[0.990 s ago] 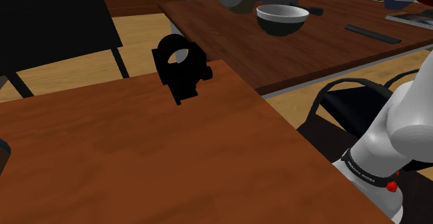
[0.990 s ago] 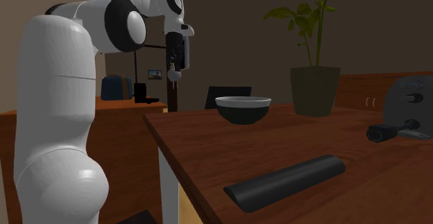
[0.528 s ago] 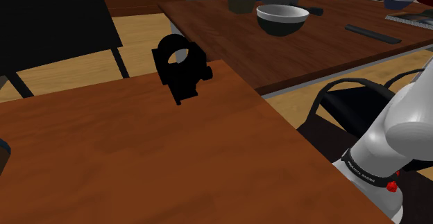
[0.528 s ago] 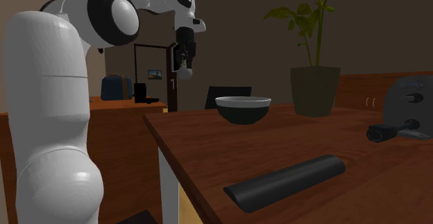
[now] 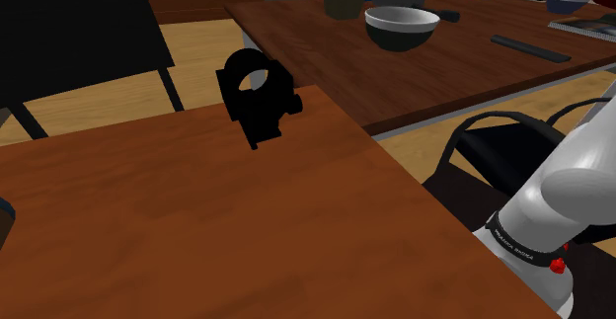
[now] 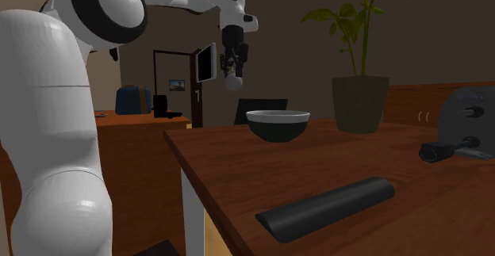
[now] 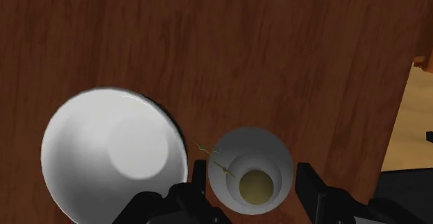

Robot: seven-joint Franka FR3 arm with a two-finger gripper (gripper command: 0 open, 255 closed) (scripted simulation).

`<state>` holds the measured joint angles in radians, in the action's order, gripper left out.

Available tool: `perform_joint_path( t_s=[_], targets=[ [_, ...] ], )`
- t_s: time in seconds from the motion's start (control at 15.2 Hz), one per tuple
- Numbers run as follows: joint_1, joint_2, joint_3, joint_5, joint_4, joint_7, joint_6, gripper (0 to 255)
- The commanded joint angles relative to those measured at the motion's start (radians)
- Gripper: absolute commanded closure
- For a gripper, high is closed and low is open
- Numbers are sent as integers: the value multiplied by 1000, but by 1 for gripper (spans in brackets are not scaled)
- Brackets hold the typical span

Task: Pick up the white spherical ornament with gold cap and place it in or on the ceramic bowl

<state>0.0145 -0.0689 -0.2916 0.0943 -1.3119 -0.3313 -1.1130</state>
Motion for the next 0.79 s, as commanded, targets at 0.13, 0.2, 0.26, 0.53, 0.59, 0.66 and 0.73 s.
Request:
perform_joint_path(
  t_s=[0.13, 0.2, 0.26, 0.53, 0.59, 0.66, 0.73],
  targets=[
    [48, 1, 58, 19, 0, 115, -12, 255],
    [60, 3, 72, 24, 2, 141, -16, 255],
    [72, 7, 85, 29, 5, 168, -20, 255],
    [117, 34, 137, 48, 32, 271, -32, 255],
    [128, 44, 150, 52, 42, 296, -35, 255],
    [140, 55, 162, 57, 55, 321, -37, 255],
    [145, 60, 167, 58, 61, 332, -38, 255]
  ],
)
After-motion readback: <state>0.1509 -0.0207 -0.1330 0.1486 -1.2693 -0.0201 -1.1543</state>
